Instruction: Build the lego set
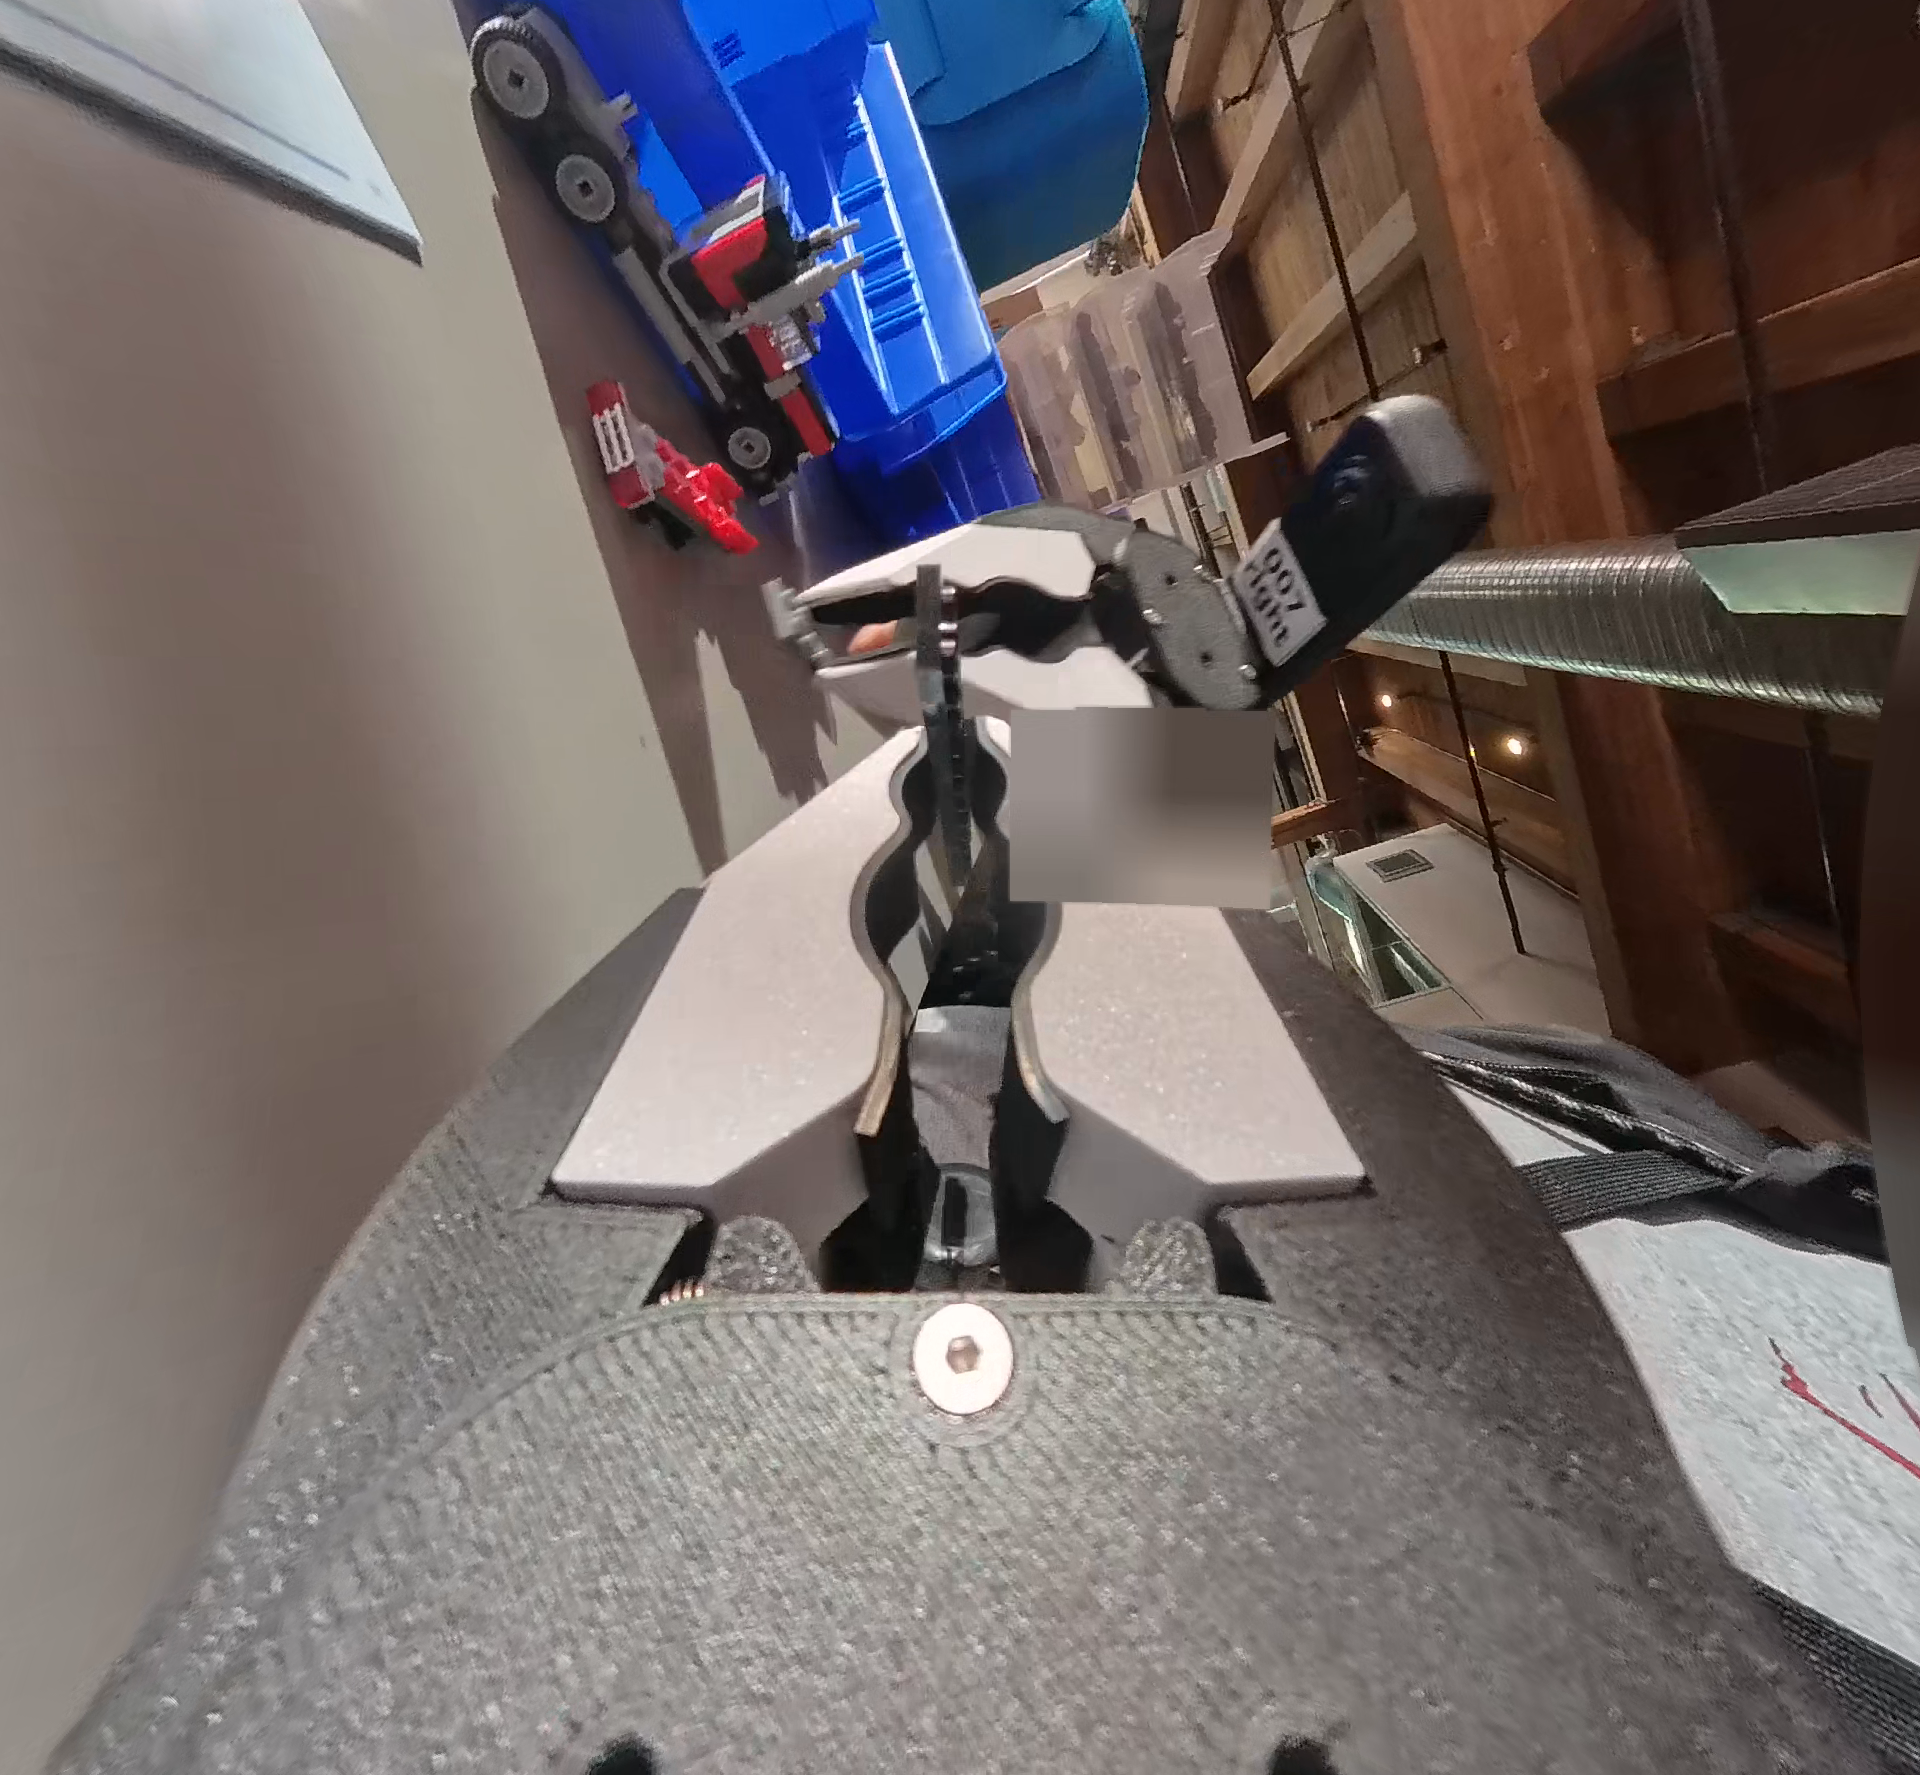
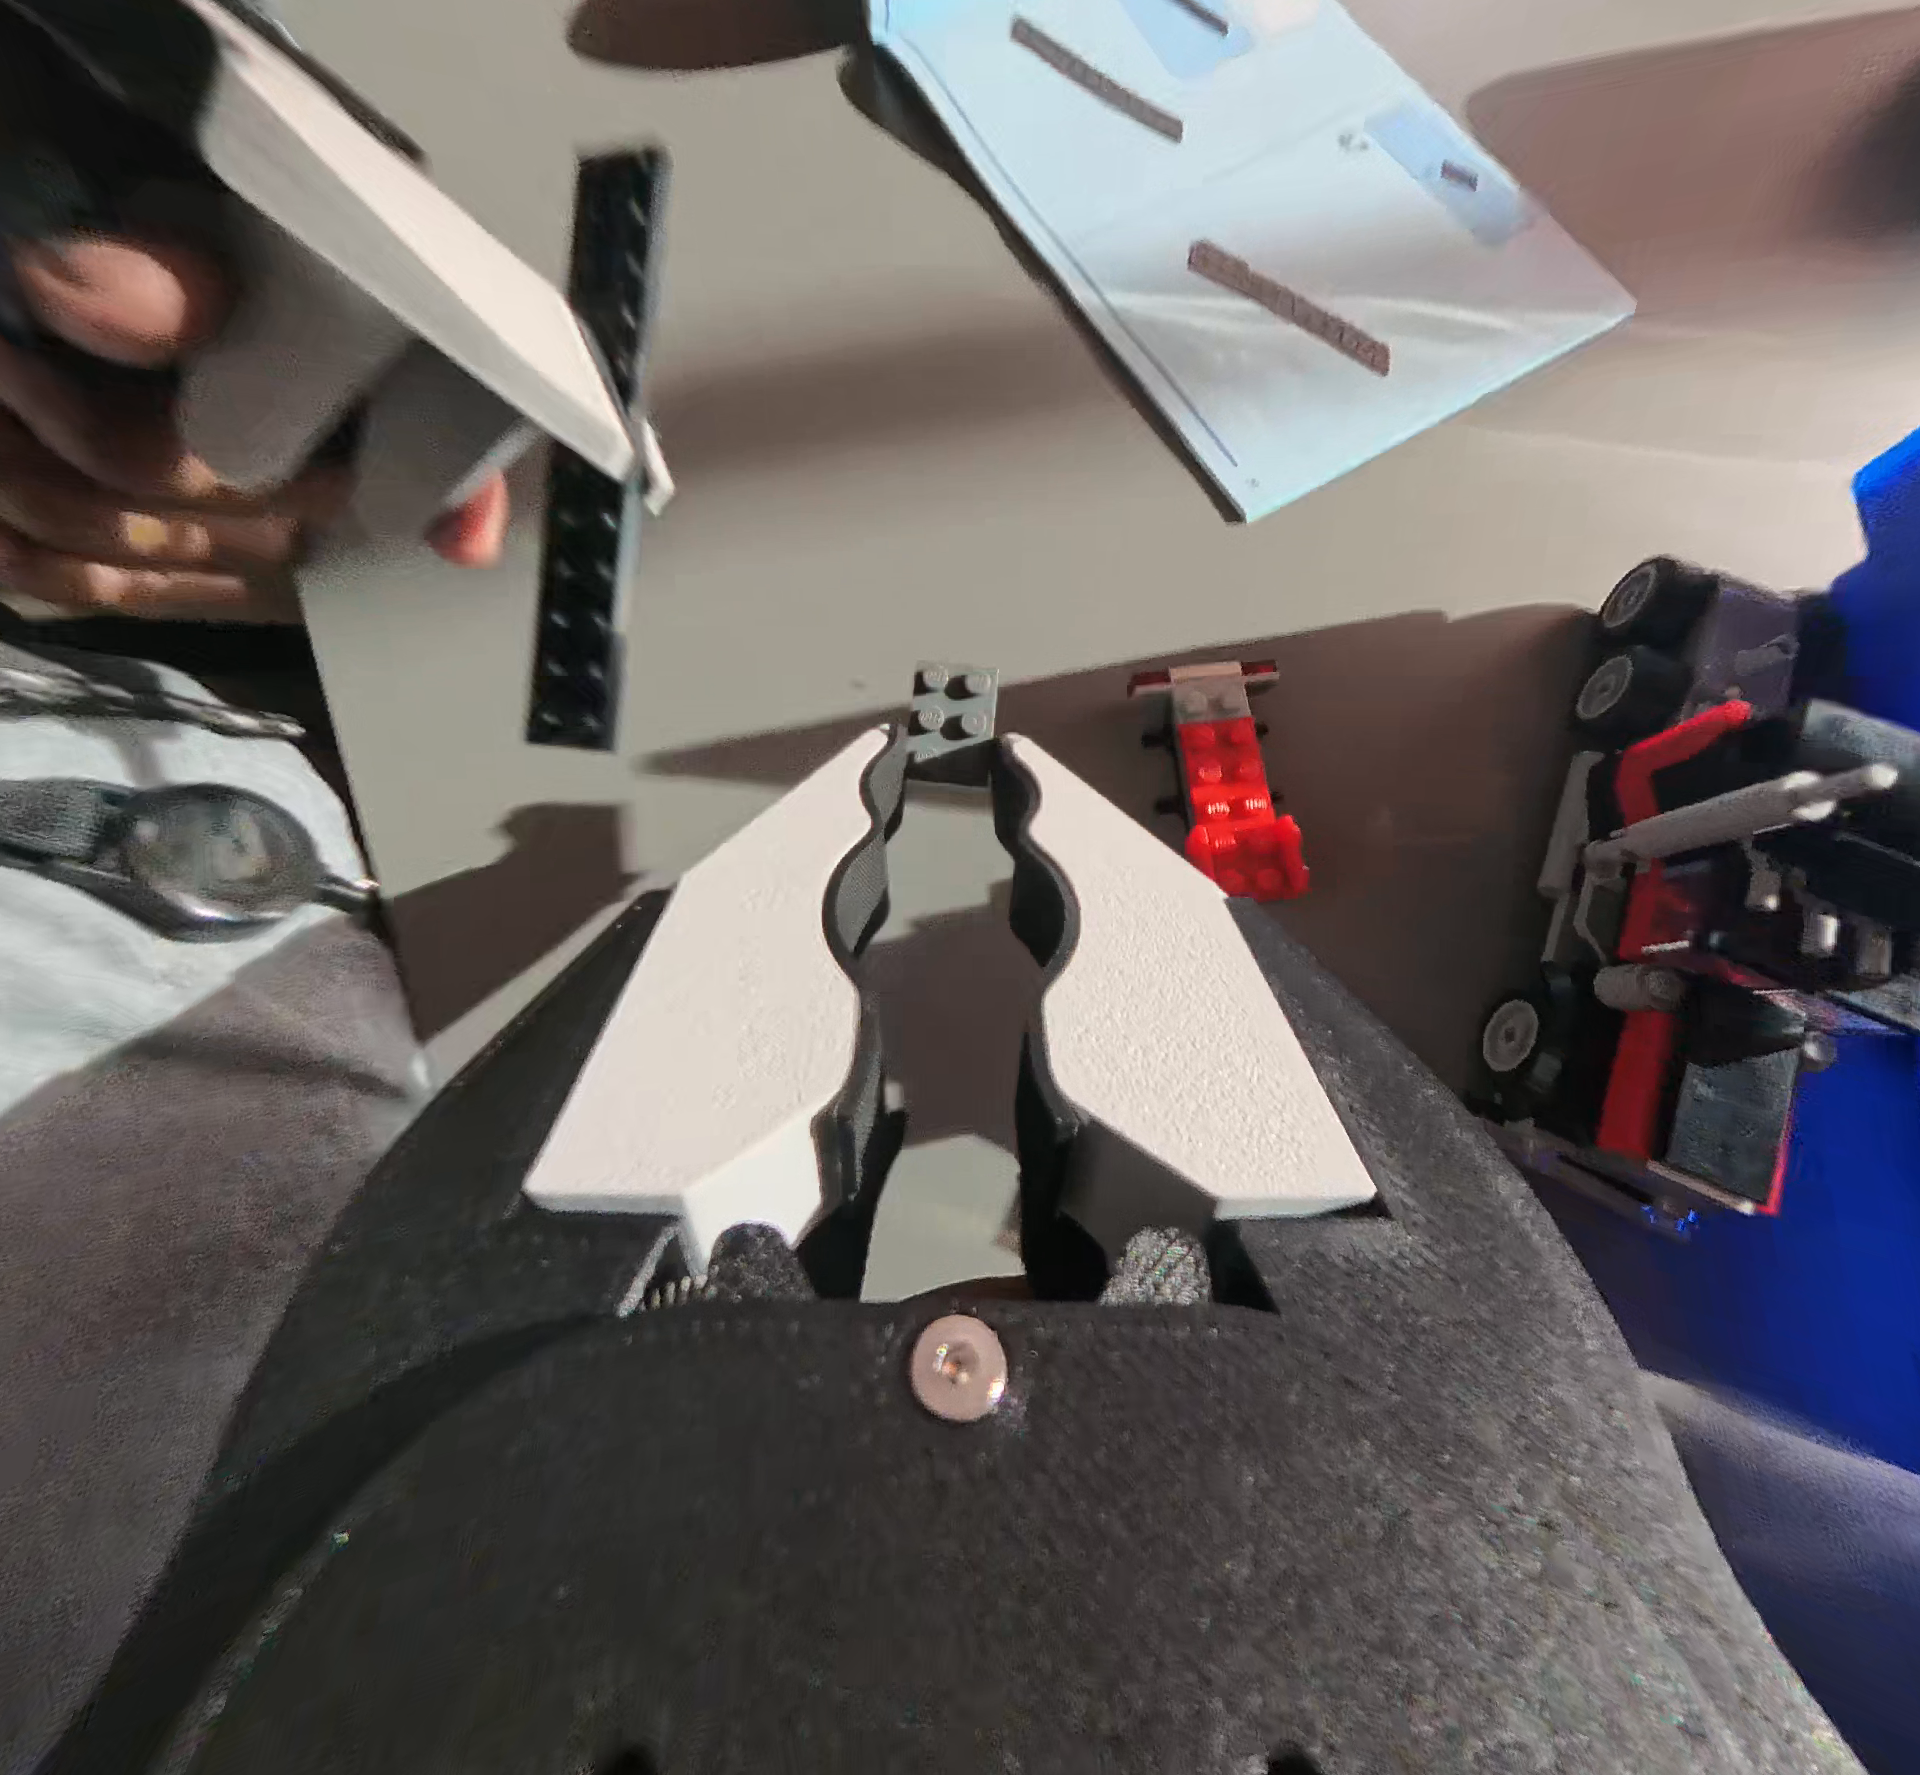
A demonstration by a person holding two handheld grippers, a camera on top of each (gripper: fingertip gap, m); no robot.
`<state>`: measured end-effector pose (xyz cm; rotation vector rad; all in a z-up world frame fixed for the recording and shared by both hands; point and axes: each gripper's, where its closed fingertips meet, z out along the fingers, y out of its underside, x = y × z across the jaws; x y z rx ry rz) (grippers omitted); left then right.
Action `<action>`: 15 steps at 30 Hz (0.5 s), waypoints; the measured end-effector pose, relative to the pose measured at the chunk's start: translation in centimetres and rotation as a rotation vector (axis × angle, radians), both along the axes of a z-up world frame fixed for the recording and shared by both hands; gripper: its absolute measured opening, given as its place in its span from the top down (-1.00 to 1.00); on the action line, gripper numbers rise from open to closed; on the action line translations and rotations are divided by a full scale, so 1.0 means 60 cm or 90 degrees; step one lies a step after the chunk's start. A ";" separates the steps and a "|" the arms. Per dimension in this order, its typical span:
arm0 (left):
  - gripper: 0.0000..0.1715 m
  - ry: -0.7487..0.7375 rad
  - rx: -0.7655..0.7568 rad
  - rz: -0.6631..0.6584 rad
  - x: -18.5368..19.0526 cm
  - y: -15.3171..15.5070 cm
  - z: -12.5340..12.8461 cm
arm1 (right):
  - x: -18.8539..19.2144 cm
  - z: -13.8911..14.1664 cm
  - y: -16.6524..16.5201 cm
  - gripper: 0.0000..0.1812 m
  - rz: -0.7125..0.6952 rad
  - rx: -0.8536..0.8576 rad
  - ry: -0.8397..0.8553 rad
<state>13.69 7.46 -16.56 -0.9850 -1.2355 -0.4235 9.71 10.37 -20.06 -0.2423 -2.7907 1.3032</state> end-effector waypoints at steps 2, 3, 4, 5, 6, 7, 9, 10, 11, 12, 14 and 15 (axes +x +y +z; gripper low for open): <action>0.94 -0.014 -0.013 0.000 0.004 0.005 -0.011 | 0.017 0.038 -0.011 0.81 0.014 -0.055 -0.022; 0.94 -0.015 -0.019 -0.003 0.006 0.009 -0.012 | 0.029 0.055 -0.019 0.80 0.024 -0.081 -0.035; 0.94 -0.013 -0.024 -0.006 0.007 0.012 -0.012 | 0.041 0.070 -0.027 0.80 0.037 -0.101 -0.049; 0.94 -0.012 -0.029 -0.009 0.009 0.017 -0.014 | 0.052 0.080 -0.035 0.80 0.048 -0.115 -0.061; 0.94 -0.013 -0.033 -0.013 0.010 0.021 -0.015 | 0.061 0.086 -0.044 0.80 0.056 -0.123 -0.069; 0.94 -0.015 -0.036 -0.018 0.012 0.027 -0.018 | 0.068 0.088 -0.052 0.81 0.063 -0.125 -0.077; 0.94 -0.016 -0.042 -0.029 0.016 0.037 -0.021 | 0.074 0.083 -0.064 0.80 0.067 -0.113 -0.085; 0.94 -0.014 -0.047 -0.031 0.018 0.040 -0.022 | 0.076 0.078 -0.068 0.80 0.068 -0.105 -0.090; 0.94 -0.016 -0.049 -0.032 0.019 0.041 -0.023 | 0.079 0.072 -0.072 0.80 0.071 -0.096 -0.099; 0.94 -0.018 -0.048 -0.034 0.020 0.042 -0.023 | 0.082 0.066 -0.074 0.80 0.072 -0.086 -0.106; 0.94 -0.026 -0.044 -0.032 0.020 0.042 -0.025 | 0.085 0.060 -0.078 0.80 0.072 -0.080 -0.112; 0.94 -0.029 -0.044 -0.033 0.021 0.042 -0.026 | 0.086 0.058 -0.078 0.80 0.070 -0.076 -0.116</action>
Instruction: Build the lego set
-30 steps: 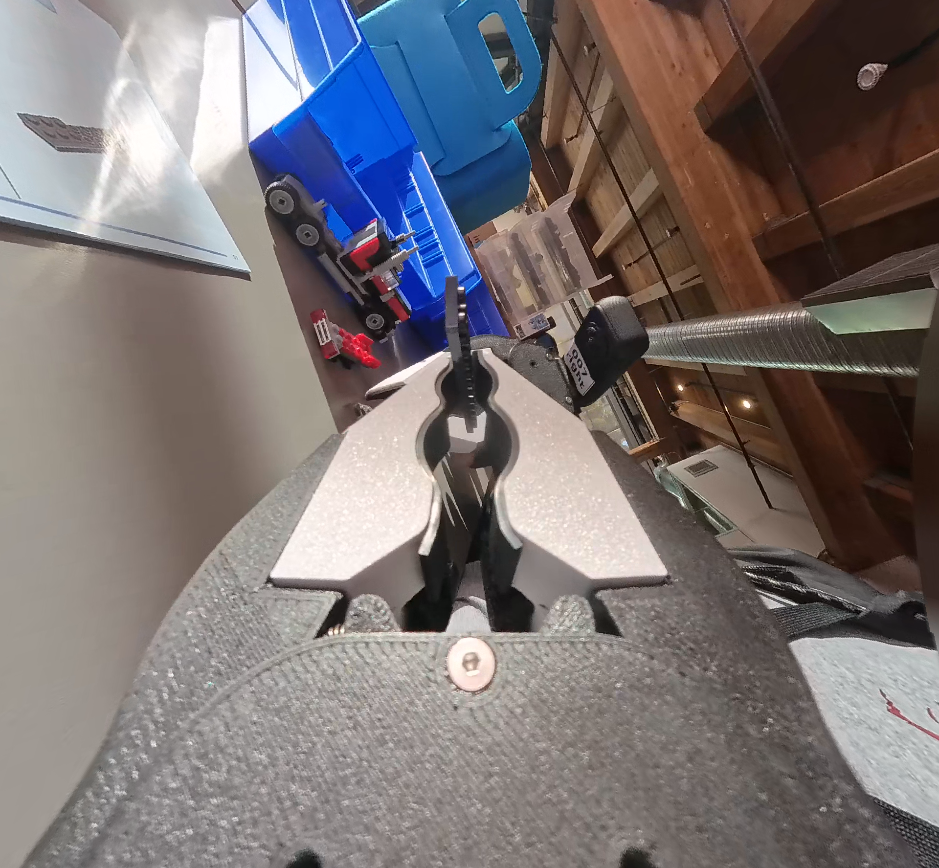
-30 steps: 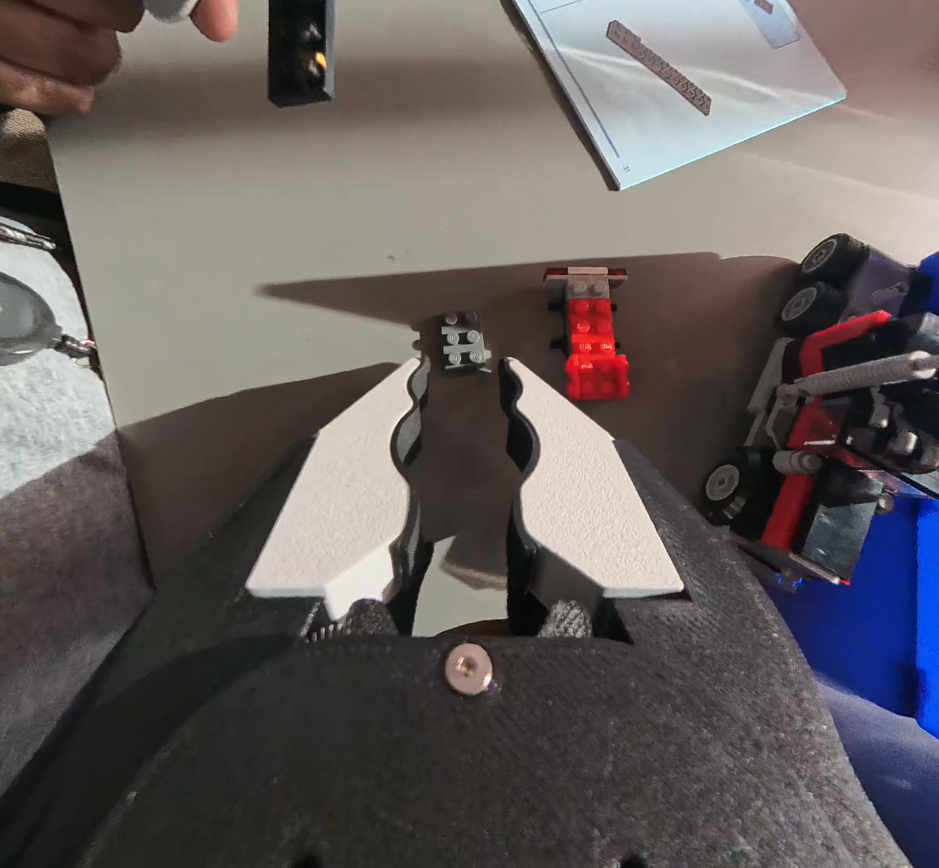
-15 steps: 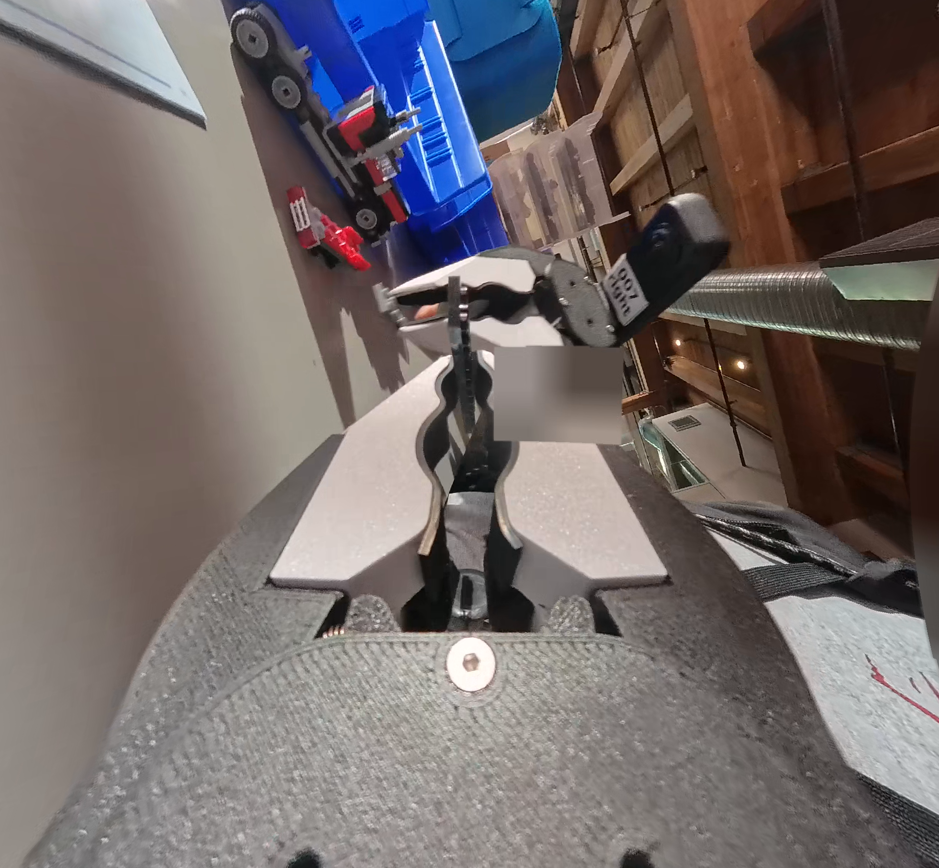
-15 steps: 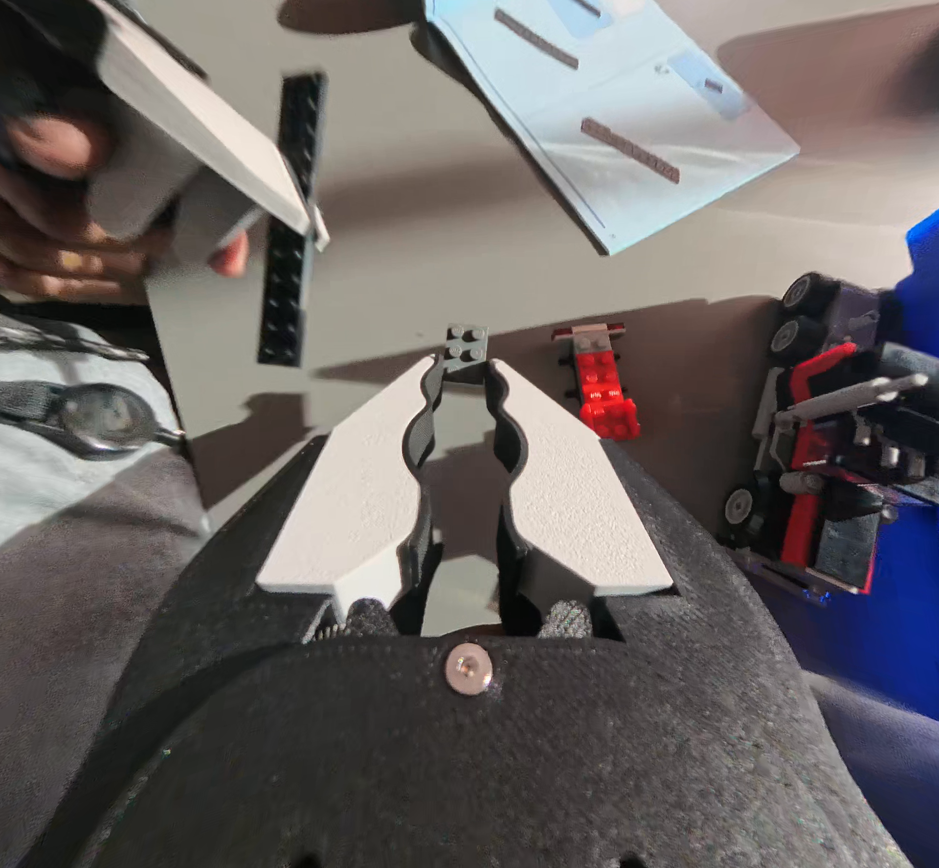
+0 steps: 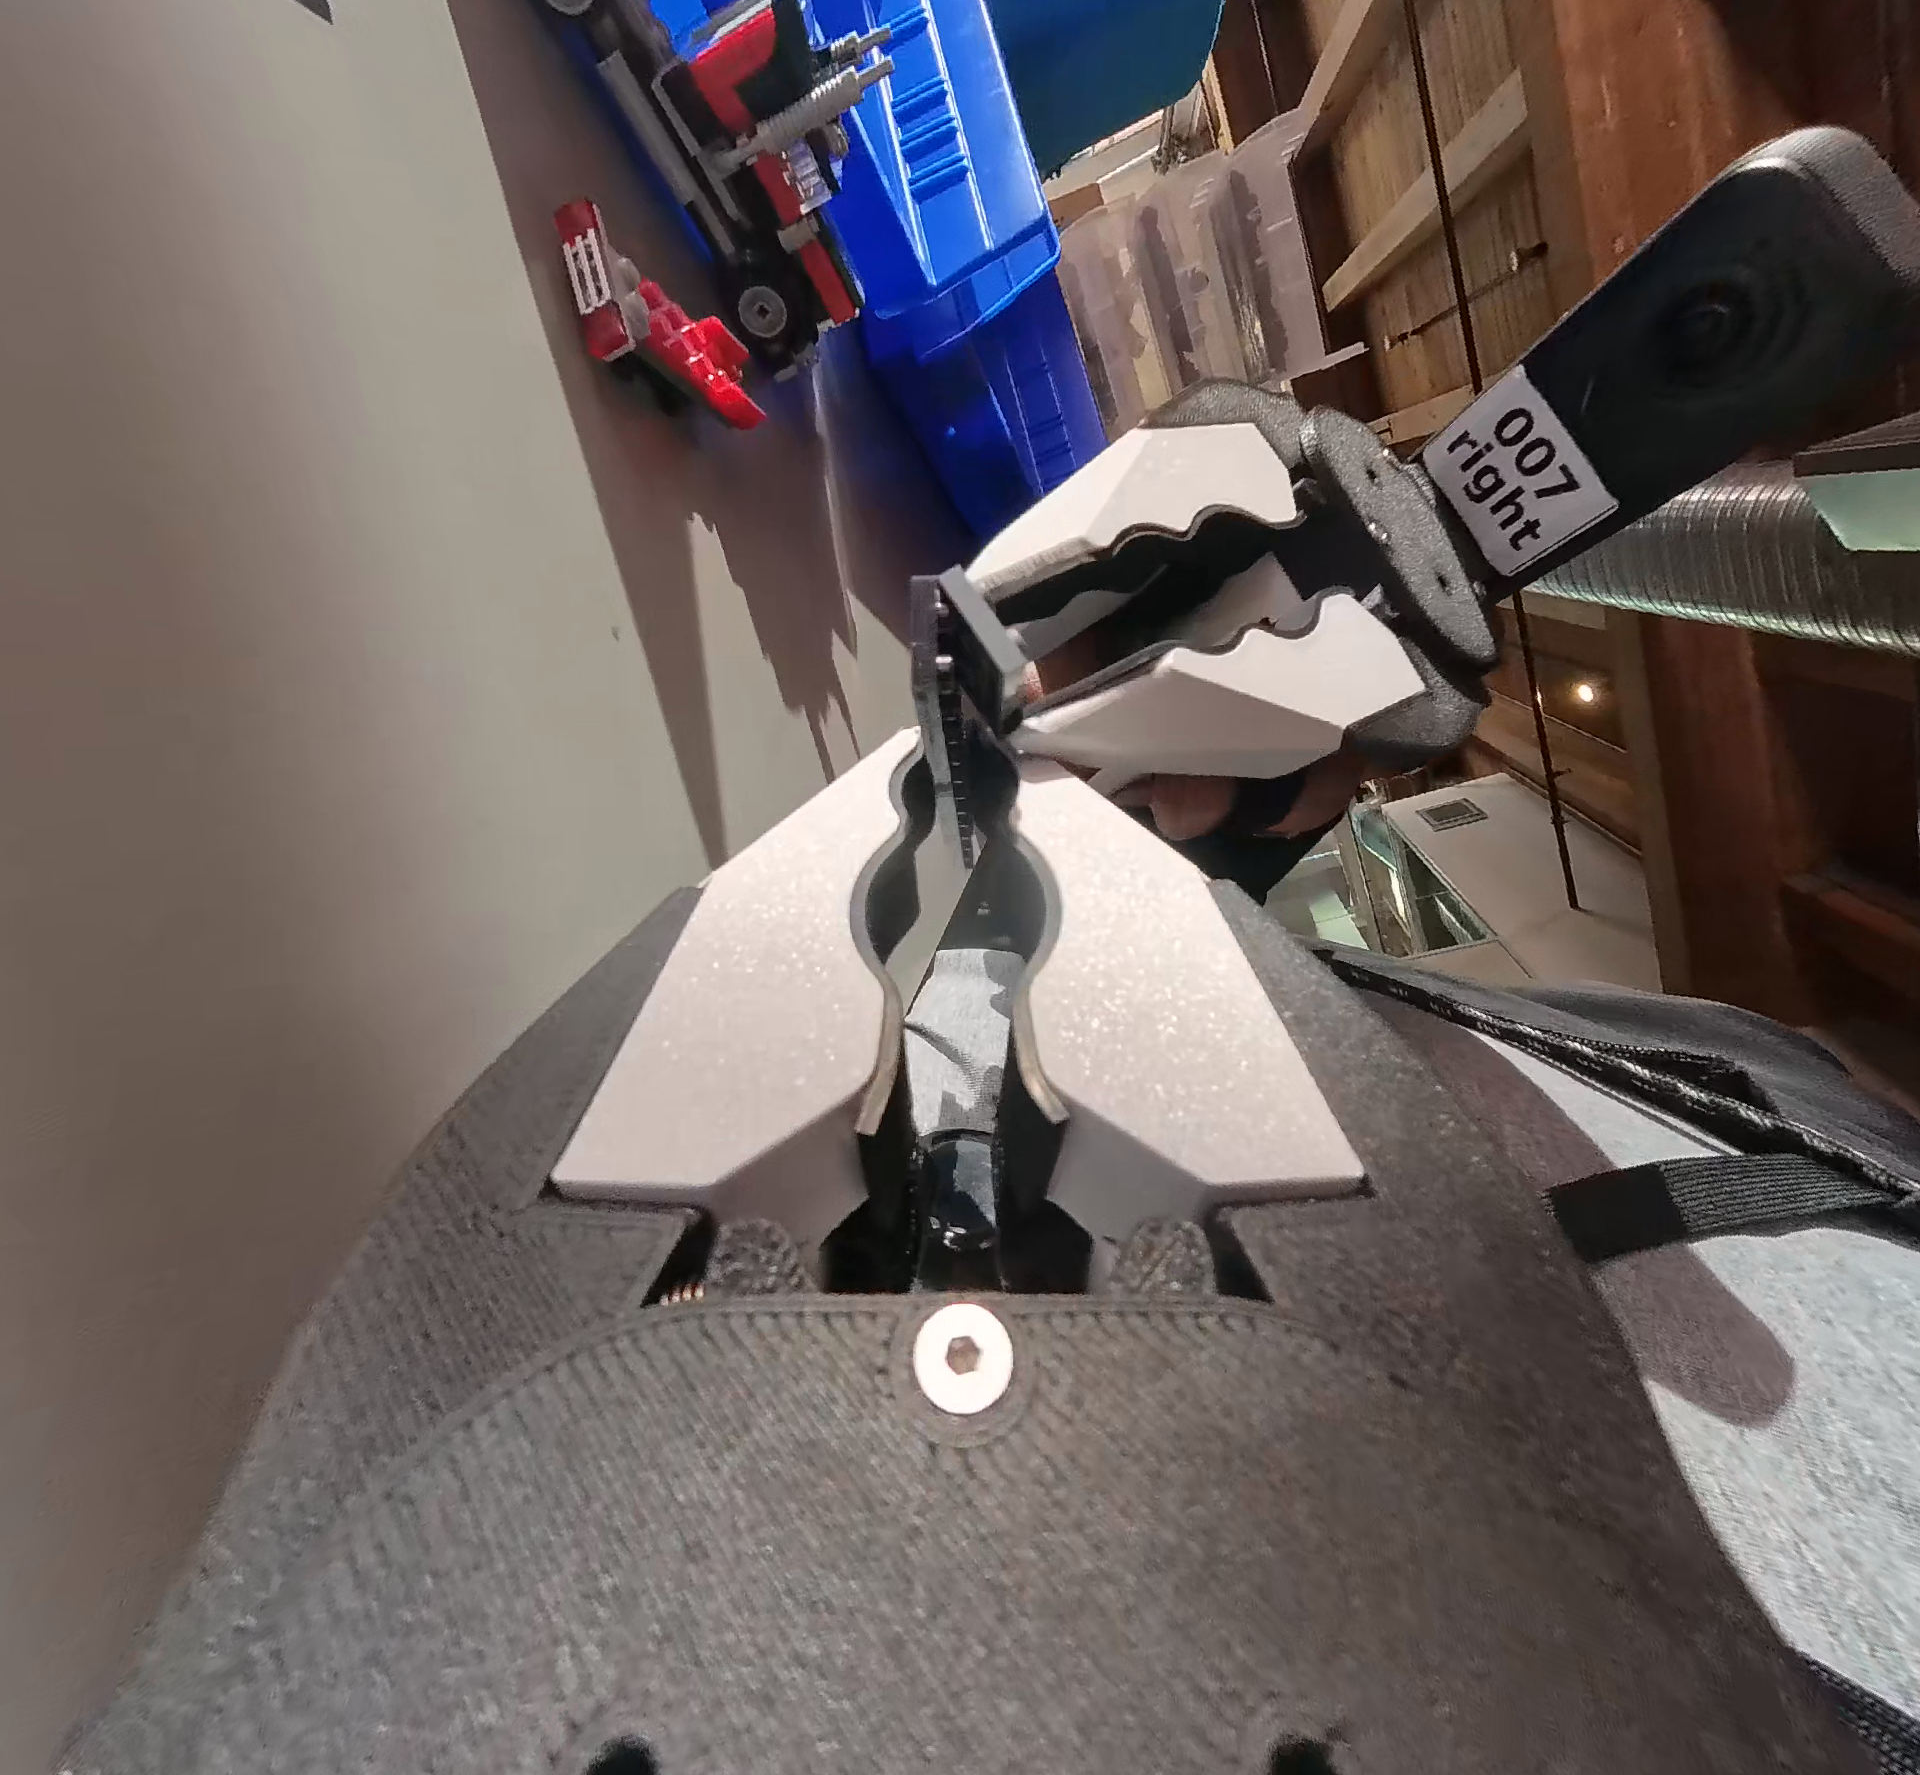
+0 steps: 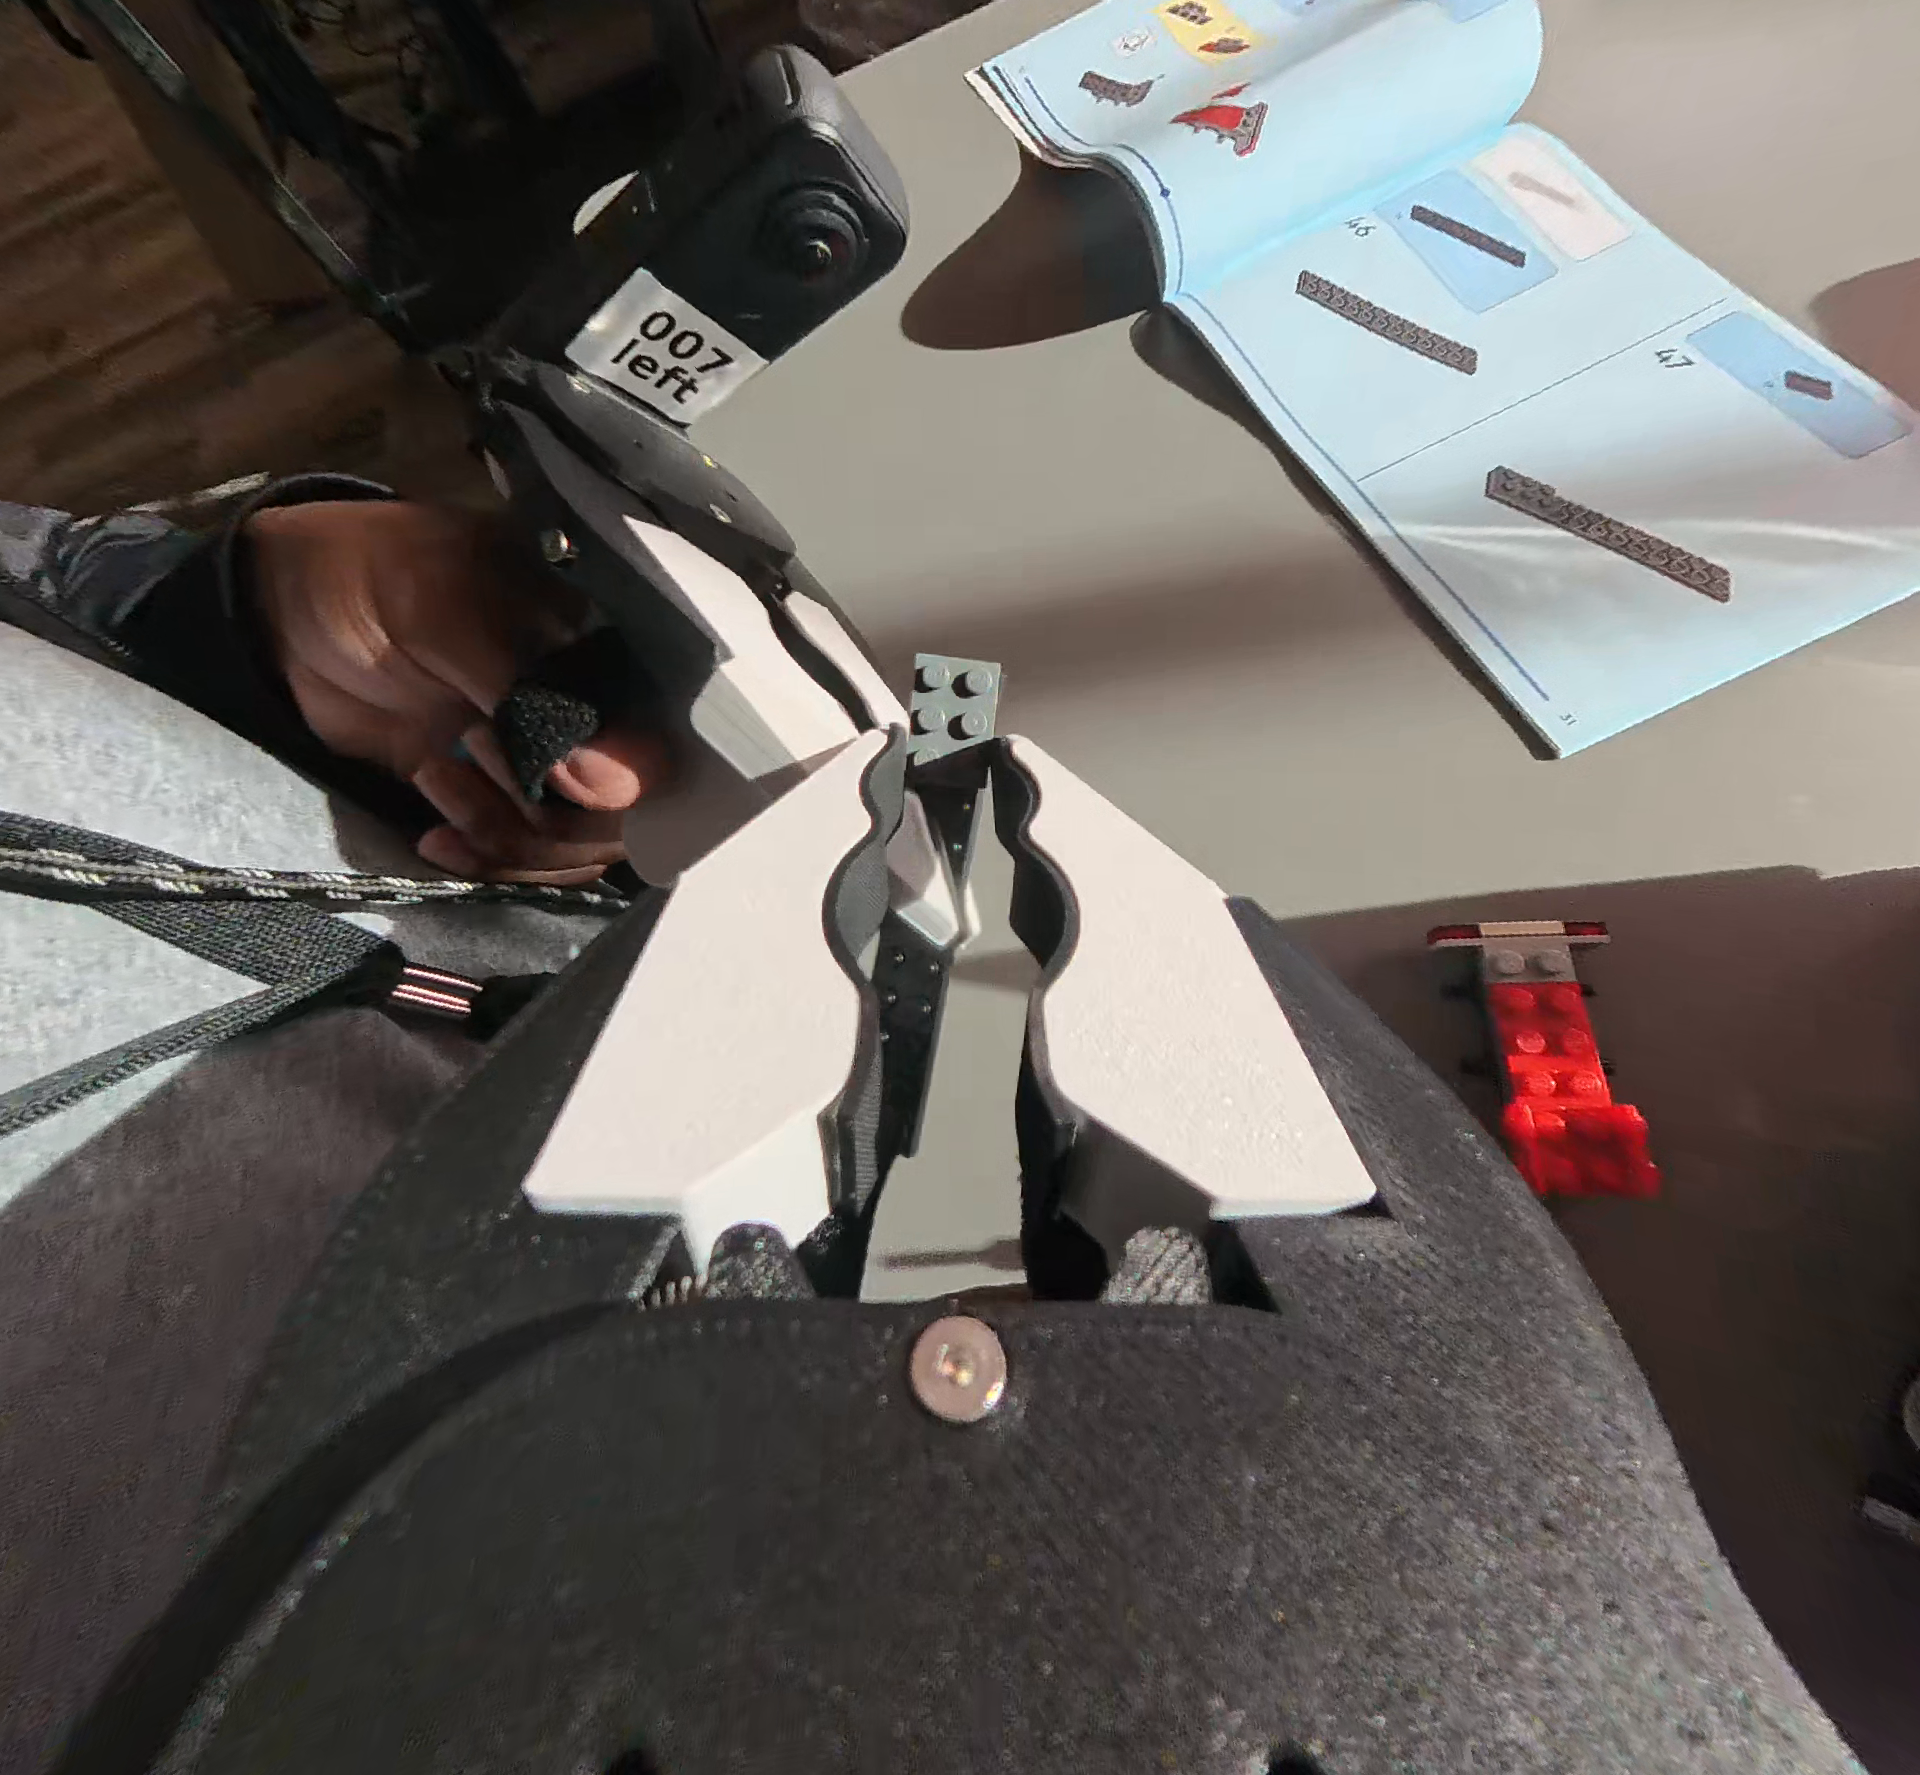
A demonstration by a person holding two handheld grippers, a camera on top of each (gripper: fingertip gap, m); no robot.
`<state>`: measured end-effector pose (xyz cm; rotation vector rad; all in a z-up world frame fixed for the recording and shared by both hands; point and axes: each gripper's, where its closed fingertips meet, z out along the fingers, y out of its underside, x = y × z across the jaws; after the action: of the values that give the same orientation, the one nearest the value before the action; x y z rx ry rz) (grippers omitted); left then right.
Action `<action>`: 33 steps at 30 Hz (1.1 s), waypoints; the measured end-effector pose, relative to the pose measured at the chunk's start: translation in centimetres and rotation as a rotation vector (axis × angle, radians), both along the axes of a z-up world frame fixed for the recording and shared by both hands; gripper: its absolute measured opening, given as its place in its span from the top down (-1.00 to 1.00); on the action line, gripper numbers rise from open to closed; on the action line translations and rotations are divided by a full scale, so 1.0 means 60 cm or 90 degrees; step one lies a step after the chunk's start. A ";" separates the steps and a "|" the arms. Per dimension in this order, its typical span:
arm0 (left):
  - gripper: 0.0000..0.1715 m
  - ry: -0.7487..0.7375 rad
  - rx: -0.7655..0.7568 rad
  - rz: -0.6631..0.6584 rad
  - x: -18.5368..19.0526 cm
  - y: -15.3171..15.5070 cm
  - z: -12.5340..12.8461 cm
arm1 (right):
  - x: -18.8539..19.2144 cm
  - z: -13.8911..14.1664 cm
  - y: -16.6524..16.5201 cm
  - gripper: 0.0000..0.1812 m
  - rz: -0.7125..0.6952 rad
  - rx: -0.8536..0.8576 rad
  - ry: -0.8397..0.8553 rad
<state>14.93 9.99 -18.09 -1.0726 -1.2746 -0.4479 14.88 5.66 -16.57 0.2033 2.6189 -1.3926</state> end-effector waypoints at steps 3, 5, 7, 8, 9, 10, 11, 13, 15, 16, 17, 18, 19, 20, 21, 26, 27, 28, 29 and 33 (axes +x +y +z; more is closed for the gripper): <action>0.93 -0.011 0.002 -0.007 0.003 0.006 -0.004 | 0.000 -0.006 0.000 0.80 -0.005 0.015 -0.005; 0.93 -0.014 -0.001 -0.012 0.004 0.008 -0.005 | 0.001 -0.009 0.001 0.80 -0.007 0.018 -0.012; 0.94 -0.016 0.000 -0.015 0.004 0.009 -0.006 | 0.001 -0.010 0.003 0.80 -0.011 0.019 -0.024; 0.94 -0.017 -0.001 -0.015 0.005 0.009 -0.007 | 0.001 -0.011 0.004 0.80 -0.012 0.018 -0.030; 0.94 -0.018 -0.001 -0.016 0.005 0.009 -0.007 | 0.000 -0.012 0.005 0.80 -0.013 0.017 -0.035; 0.94 -0.019 -0.001 -0.016 0.005 0.009 -0.007 | 0.000 -0.013 0.005 0.80 -0.014 0.016 -0.038; 0.94 -0.019 -0.001 -0.016 0.005 0.009 -0.008 | 0.000 -0.014 0.006 0.80 -0.014 0.014 -0.045; 0.94 -0.021 -0.002 -0.019 0.006 0.010 -0.009 | 0.001 -0.014 0.006 0.80 -0.013 0.010 -0.059; 0.94 -0.023 -0.002 -0.022 0.006 0.011 -0.009 | 0.001 -0.015 0.007 0.80 -0.012 0.007 -0.070; 0.94 -0.024 -0.001 -0.023 0.006 0.012 -0.009 | 0.002 -0.015 0.007 0.80 -0.011 0.006 -0.076; 0.94 -0.026 0.000 -0.025 0.006 0.012 -0.009 | 0.002 -0.016 0.007 0.80 -0.011 0.004 -0.081; 0.94 -0.027 0.003 -0.027 0.007 0.013 -0.009 | 0.002 -0.017 0.008 0.80 -0.011 0.003 -0.087; 0.94 -0.028 0.005 -0.030 0.007 0.014 -0.009 | 0.002 -0.017 0.008 0.80 -0.010 0.001 -0.093; 0.94 -0.030 0.009 -0.032 0.008 0.015 -0.008 | 0.002 -0.016 0.008 0.79 -0.011 -0.002 -0.099; 0.94 -0.032 0.015 -0.033 0.008 0.015 -0.007 | 0.001 -0.016 0.009 0.77 -0.012 -0.006 -0.106; 0.94 -0.038 0.045 -0.050 0.013 0.016 -0.001 | -0.004 -0.003 0.015 0.65 -0.018 -0.042 -0.173; 0.94 -0.039 0.052 -0.058 0.015 0.018 0.001 | -0.006 0.000 0.016 0.65 -0.020 -0.053 -0.194; 0.94 -0.040 0.057 -0.066 0.018 0.020 0.002 | -0.009 0.001 0.018 0.65 -0.024 -0.063 -0.218; 0.94 -0.040 0.061 -0.074 0.021 0.022 0.003 | -0.011 0.002 0.020 0.64 -0.028 -0.071 -0.243; 0.94 -0.035 0.068 -0.102 0.031 0.029 0.006 | -0.009 0.002 0.028 0.65 -0.026 -0.094 -0.326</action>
<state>16.76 11.74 -17.70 -1.0820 -1.2037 -0.6645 14.31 7.35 -16.47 0.5189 2.0972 -1.3245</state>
